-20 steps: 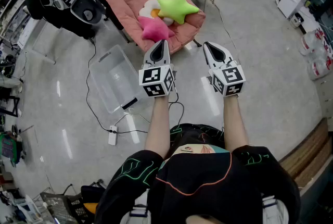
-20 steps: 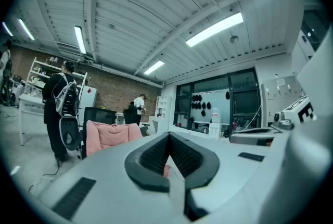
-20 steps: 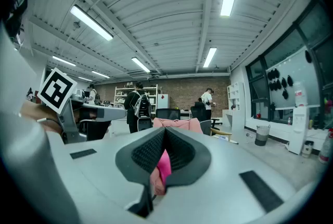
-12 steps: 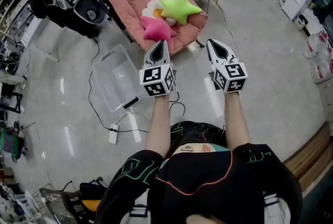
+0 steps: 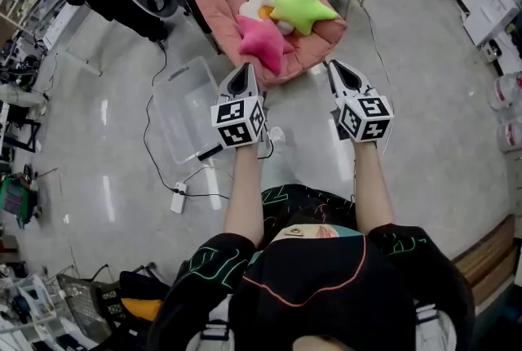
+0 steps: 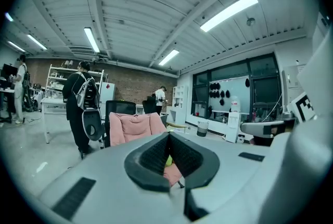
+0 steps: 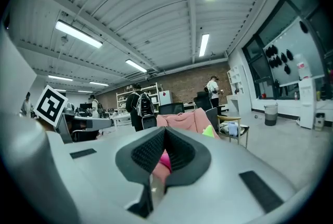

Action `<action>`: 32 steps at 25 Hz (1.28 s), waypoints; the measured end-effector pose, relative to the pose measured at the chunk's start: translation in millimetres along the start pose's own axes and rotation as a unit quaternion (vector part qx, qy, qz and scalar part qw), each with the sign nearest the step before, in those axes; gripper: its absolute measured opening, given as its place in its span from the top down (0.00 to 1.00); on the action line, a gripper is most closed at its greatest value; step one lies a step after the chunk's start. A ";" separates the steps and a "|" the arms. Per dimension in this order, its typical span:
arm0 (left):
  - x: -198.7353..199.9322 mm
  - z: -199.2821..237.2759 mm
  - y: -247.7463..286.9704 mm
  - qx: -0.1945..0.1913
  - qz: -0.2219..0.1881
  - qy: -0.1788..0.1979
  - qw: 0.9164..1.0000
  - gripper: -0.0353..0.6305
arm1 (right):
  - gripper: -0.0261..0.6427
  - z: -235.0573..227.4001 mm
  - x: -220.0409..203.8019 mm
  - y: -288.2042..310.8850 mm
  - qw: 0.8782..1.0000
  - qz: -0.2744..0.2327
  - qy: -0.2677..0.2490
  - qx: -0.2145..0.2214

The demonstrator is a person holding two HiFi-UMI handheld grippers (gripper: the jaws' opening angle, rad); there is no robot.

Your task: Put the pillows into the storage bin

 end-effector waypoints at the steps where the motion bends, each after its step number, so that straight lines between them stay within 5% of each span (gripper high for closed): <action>1: -4.1 3.7 8.4 0.000 0.006 0.002 1.000 0.96 | 0.96 -4.8 -4.3 7.4 1.000 0.002 0.003 -0.001; 11: -57.9 53.8 128.9 -0.040 0.106 0.035 0.993 0.96 | 0.96 -54.3 -68.5 122.9 0.996 0.030 0.077 -0.032; 22: -145.3 142.0 288.6 -0.095 0.246 0.038 0.964 0.96 | 0.96 -102.4 -192.3 267.0 0.972 0.106 0.176 -0.112; 32: -204.9 172.1 334.3 -0.106 0.316 0.025 0.942 0.96 | 0.96 -122.1 -253.9 305.1 0.954 0.175 0.207 -0.127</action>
Point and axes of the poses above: the fingertips, and each gripper's own axes: y forward along the fingers, z to its left, x out of its top, the point moved 8 cm from there along -y, backward along the fingers, and after that the axes turned 12 degrees about -z, right-handed, at the moved point
